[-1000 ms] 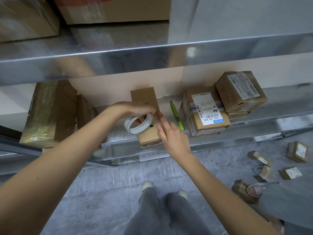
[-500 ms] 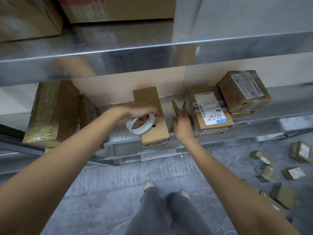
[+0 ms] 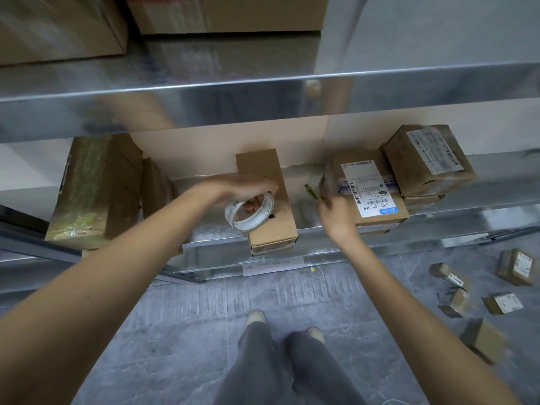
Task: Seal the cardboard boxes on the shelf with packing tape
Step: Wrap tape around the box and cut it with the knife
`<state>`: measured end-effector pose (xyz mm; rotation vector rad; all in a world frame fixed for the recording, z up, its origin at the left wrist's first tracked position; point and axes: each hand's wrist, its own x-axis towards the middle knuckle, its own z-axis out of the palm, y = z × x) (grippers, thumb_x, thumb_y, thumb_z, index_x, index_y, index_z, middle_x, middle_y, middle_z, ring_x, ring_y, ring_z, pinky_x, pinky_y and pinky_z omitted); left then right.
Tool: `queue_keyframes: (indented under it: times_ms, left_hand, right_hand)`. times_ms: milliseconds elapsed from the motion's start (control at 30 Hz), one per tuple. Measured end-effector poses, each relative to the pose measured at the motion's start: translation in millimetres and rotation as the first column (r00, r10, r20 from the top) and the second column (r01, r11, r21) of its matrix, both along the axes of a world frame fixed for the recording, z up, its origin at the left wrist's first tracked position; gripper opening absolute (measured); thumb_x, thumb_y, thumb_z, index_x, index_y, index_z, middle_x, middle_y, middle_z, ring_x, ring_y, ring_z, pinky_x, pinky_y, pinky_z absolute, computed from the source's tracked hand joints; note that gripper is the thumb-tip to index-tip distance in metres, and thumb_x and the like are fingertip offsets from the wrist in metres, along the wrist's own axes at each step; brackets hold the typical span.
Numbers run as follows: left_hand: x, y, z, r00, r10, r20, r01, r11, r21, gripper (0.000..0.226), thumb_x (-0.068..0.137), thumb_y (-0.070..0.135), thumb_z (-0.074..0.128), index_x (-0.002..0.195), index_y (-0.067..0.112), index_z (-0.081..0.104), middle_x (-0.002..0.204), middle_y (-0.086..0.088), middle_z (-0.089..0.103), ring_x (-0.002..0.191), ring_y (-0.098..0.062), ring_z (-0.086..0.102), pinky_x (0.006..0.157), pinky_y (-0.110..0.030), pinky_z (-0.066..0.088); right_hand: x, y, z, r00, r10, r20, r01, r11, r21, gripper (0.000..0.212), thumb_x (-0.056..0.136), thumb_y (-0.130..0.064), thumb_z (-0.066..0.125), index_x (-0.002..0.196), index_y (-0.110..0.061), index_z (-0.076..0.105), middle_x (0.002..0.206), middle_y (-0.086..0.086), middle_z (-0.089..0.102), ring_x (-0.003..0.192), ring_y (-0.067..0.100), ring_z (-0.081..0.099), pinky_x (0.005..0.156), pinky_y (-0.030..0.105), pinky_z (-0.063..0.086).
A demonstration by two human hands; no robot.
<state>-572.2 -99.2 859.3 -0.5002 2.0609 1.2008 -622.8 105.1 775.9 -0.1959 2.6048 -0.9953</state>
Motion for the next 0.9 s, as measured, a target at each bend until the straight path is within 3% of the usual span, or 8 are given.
queue_keyframes:
  times_ms: [133,200,300,467,633,800,900]
  left_hand:
    - [2,1,4,1.000,-0.002,0.003,0.002,1.000,-0.014,0.022,0.094,0.025,0.042,0.079,0.013,0.052,0.066,0.000,0.052,0.053,-0.011,0.042,0.054,-0.022,0.039]
    - [3,2,6,1.000,-0.009,0.000,0.009,1.000,-0.003,0.022,0.094,0.025,0.042,0.080,0.012,0.052,0.067,-0.002,0.051,0.053,-0.011,0.040,0.051,-0.022,0.039]
    - [3,2,7,1.000,-0.007,0.003,0.007,1.000,-0.011,0.021,0.092,0.026,0.043,0.080,0.012,0.051,0.067,-0.003,0.050,0.055,-0.013,0.039,0.048,-0.023,0.039]
    - [4,4,7,1.000,-0.012,-0.016,0.012,1.000,0.018,0.026,0.094,0.022,0.040,0.071,0.014,0.050,0.051,0.007,0.056,0.053,-0.013,0.038,0.051,-0.022,0.036]
    - [5,6,10,0.999,-0.028,-0.028,0.029,0.999,0.038,0.031,0.095,0.020,0.038,0.068,0.013,0.052,0.048,0.010,0.059,0.052,-0.012,0.037,0.053,-0.023,0.034]
    - [7,7,13,1.000,-0.015,-0.023,0.016,0.999,0.041,0.027,0.095,0.019,0.037,0.080,0.009,0.056,0.048,0.011,0.060,0.054,-0.011,0.038,0.043,-0.017,0.037]
    - [8,7,14,1.000,-0.016,0.001,0.016,0.999,0.038,0.026,0.094,0.021,0.038,0.083,0.009,0.058,0.050,0.010,0.060,0.055,-0.011,0.038,0.046,-0.020,0.038]
  right_hand:
    - [8,18,43,1.000,0.002,0.024,0.002,0.985,-0.172,0.024,0.092,-0.013,0.057,0.110,-0.013,0.072,0.065,-0.012,0.057,0.065,0.014,0.051,0.062,0.026,0.036]
    - [15,20,59,0.997,0.065,0.047,-0.057,0.985,-0.166,0.023,0.091,-0.013,0.059,0.109,-0.018,0.073,0.057,-0.016,0.053,0.053,0.001,0.049,0.055,0.020,0.037]
    - [28,13,71,0.989,0.145,0.030,-0.141,0.983,-0.118,0.024,0.090,-0.013,0.060,0.108,-0.020,0.075,0.045,-0.017,0.049,0.041,0.000,0.044,0.045,0.012,0.032]
    - [40,-2,74,0.979,0.204,0.009,-0.203,0.977,-0.060,0.027,0.090,-0.014,0.057,0.107,-0.023,0.075,0.050,-0.008,0.048,0.042,0.006,0.039,0.042,0.013,0.030]
    - [42,-6,74,0.977,0.214,-0.009,-0.214,0.977,-0.025,0.027,0.091,-0.015,0.057,0.109,-0.025,0.074,0.046,-0.009,0.043,0.044,0.009,0.036,0.044,0.017,0.030]
    - [48,-7,74,0.970,0.241,-0.035,-0.241,0.971,0.012,0.030,0.093,-0.016,0.053,0.114,-0.026,0.073,0.049,-0.008,0.044,0.050,0.014,0.040,0.049,0.022,0.033]
    - [51,-6,74,0.975,0.223,-0.025,-0.223,0.975,0.008,0.031,0.093,-0.015,0.052,0.116,-0.025,0.071,0.049,-0.010,0.044,0.048,0.013,0.038,0.047,0.025,0.031]
